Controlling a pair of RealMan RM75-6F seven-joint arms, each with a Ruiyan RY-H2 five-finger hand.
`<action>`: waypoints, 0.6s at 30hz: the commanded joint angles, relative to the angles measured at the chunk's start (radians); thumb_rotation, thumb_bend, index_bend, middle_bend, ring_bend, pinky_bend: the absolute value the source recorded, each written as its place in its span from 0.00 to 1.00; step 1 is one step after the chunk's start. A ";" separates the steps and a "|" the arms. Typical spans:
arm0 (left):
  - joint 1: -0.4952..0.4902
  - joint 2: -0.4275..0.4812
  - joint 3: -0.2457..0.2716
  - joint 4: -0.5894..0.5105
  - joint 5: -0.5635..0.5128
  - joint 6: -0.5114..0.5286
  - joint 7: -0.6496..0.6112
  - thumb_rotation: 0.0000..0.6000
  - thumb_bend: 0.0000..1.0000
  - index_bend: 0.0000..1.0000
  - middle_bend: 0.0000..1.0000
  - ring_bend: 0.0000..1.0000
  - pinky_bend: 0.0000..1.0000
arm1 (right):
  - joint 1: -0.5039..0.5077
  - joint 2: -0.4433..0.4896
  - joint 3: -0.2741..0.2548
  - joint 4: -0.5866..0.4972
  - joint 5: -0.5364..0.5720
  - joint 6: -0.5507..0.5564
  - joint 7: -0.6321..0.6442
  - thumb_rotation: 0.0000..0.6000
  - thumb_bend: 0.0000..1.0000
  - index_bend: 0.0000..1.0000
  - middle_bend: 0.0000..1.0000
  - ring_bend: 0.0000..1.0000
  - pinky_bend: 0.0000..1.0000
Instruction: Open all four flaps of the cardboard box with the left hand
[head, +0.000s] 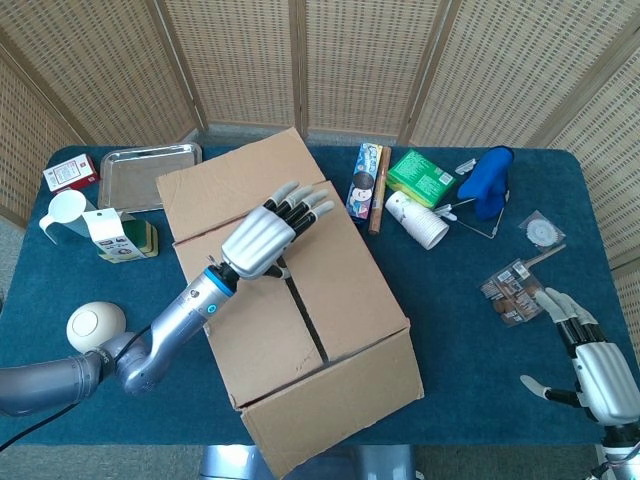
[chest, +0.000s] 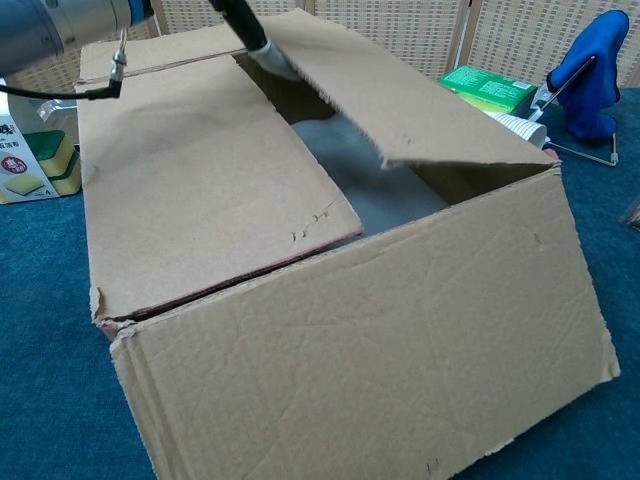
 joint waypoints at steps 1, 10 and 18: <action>-0.004 0.005 -0.011 -0.011 -0.005 0.010 0.012 1.00 0.12 0.04 0.00 0.00 0.08 | 0.000 0.000 0.000 0.000 -0.001 -0.001 0.000 1.00 0.00 0.00 0.00 0.00 0.13; -0.027 0.005 -0.054 -0.023 -0.025 0.033 0.033 1.00 0.12 0.05 0.00 0.00 0.08 | 0.000 0.004 0.000 0.000 0.001 0.001 0.010 1.00 0.00 0.00 0.00 0.00 0.13; -0.110 -0.046 -0.116 0.059 -0.071 0.001 0.034 1.00 0.12 0.05 0.00 0.00 0.08 | -0.001 0.018 0.004 0.001 0.013 0.004 0.047 1.00 0.00 0.00 0.00 0.00 0.13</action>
